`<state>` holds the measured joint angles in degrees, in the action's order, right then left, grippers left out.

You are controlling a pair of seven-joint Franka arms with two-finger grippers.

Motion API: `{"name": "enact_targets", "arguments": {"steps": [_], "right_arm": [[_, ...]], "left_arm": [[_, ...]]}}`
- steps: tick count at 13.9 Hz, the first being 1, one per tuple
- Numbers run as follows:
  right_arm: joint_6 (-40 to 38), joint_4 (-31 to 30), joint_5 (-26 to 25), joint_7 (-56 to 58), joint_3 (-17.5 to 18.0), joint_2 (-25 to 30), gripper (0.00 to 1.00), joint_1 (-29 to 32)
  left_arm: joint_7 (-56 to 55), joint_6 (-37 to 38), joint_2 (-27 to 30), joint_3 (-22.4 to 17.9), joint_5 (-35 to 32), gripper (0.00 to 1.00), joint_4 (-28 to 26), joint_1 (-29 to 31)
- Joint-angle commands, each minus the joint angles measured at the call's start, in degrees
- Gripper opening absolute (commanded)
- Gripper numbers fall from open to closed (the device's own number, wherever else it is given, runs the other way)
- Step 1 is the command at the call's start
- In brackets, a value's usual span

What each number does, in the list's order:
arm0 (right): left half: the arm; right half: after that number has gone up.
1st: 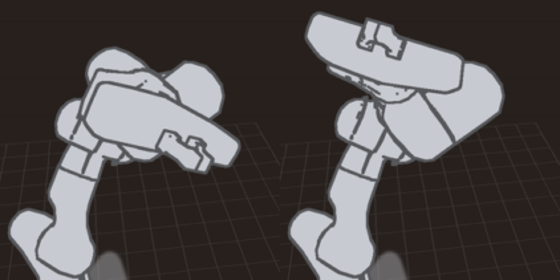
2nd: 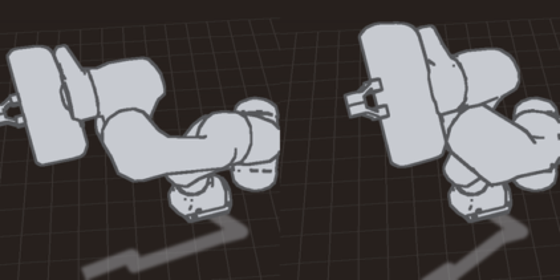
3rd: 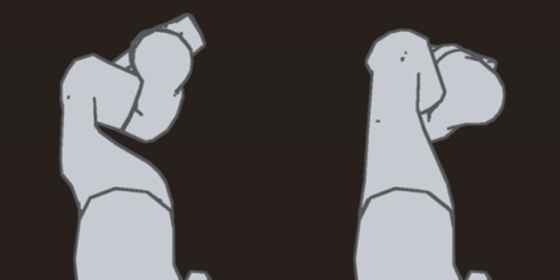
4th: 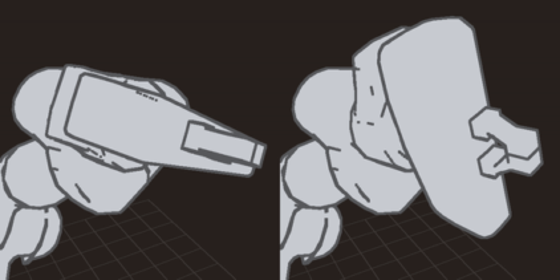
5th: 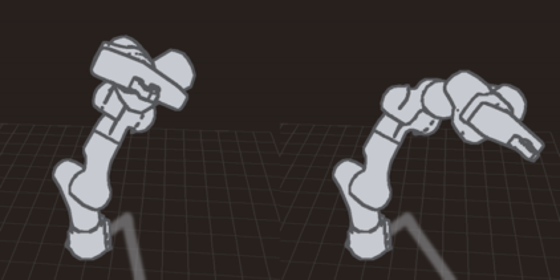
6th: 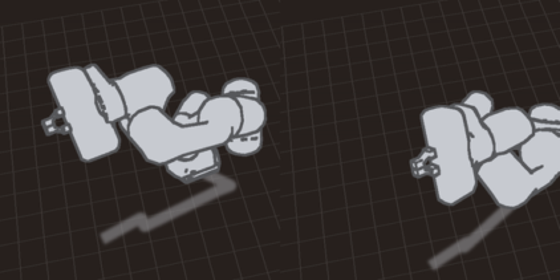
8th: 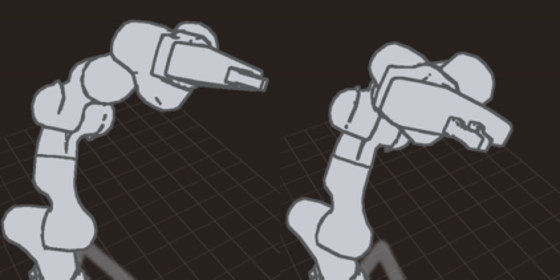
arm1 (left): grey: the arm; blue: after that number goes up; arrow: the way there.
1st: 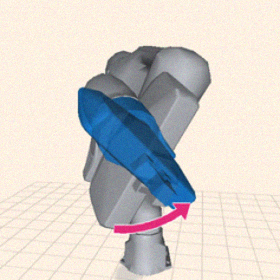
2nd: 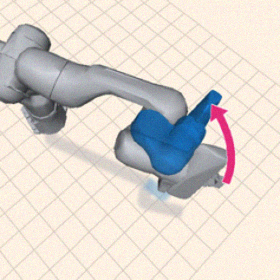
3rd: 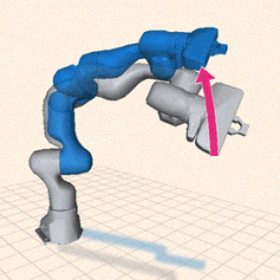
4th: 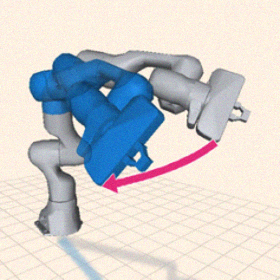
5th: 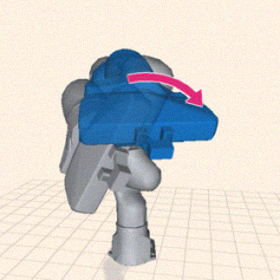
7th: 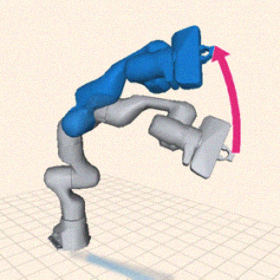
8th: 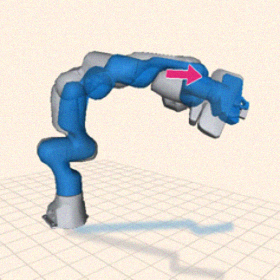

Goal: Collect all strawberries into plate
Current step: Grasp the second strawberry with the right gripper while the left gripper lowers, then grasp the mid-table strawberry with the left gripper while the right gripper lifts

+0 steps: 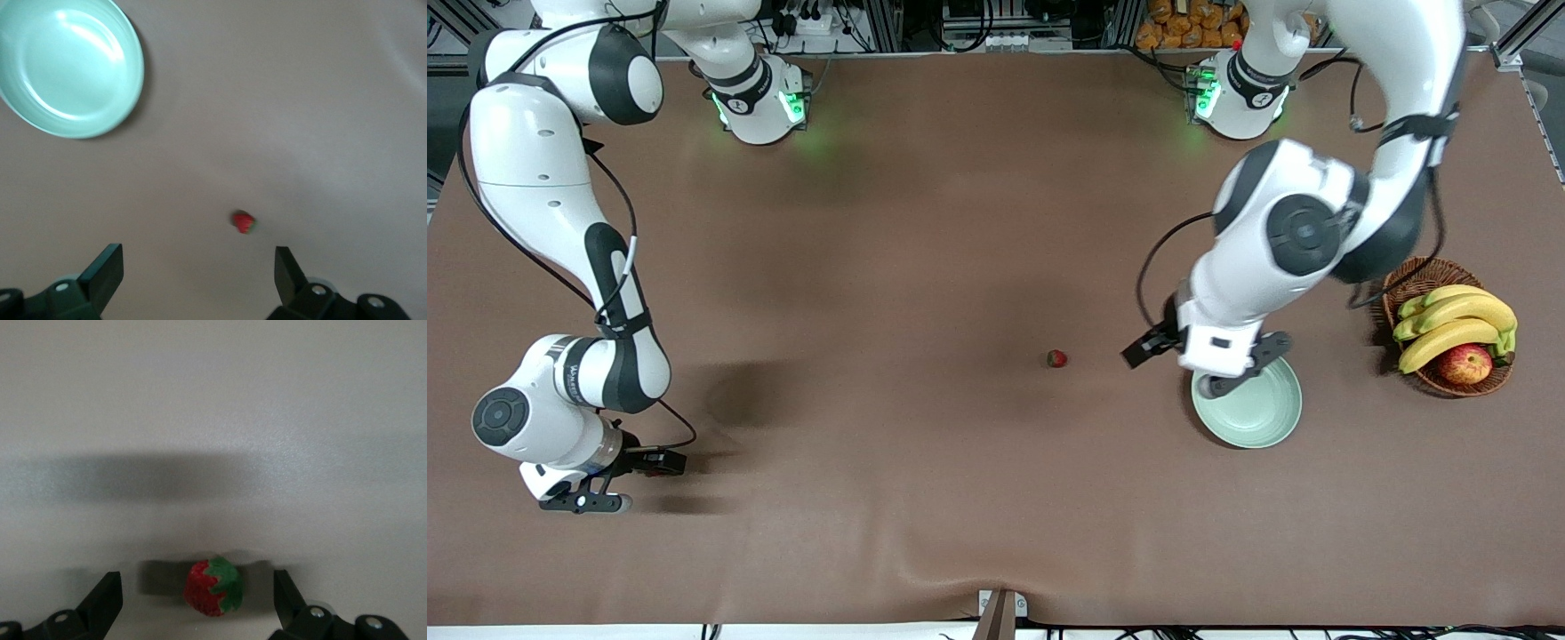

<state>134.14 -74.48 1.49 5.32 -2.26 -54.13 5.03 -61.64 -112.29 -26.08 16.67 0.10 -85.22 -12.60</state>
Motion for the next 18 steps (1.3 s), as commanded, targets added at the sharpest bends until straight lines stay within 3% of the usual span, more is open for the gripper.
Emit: {"name": "enact_targets", "arguments": {"steps": [1,5,6,7,9,10,18], "right_arm": [[0.1,-0.9,0.7,1.5,0.5,0.7,1.0,0.4],[0.4,-0.9,0.5,1.7,0.5,0.7,1.0,0.4],[0.4,-0.9,0.5,1.7,0.5,0.7,0.79,0.4],[0.5,-0.8,0.6,1.7,0.5,0.7,0.43,0.4],[0.4,-0.8,0.5,1.8,0.5,0.7,0.04,0.6],[0.4,-0.8,0.6,2.4,0.5,0.7,0.0,0.7],[0.2,-0.4,1.1,5.7,0.7,2.3,0.0,0.7]], "left_arm": [[-5.5,-2.1,-4.2,-0.8,0.3,1.0,3.5,-3.0],[-15.1,-5.7,-9.2,-1.0,-5.5,1.0,3.5,-8.5],[-17.4,-5.7,-9.6,-0.9,-7.0,1.0,3.4,-8.7],[-17.9,-5.7,-10.0,-0.8,-7.2,1.0,3.4,-8.8],[-18.1,-5.9,-12.0,-1.0,-7.5,1.0,3.4,-9.6],[-18.5,-6.9,-12.8,-1.0,-7.5,1.0,3.4,-9.6],[-21.2,-14.0,-16.5,-1.6,-7.5,1.0,3.3,-11.9]]}}
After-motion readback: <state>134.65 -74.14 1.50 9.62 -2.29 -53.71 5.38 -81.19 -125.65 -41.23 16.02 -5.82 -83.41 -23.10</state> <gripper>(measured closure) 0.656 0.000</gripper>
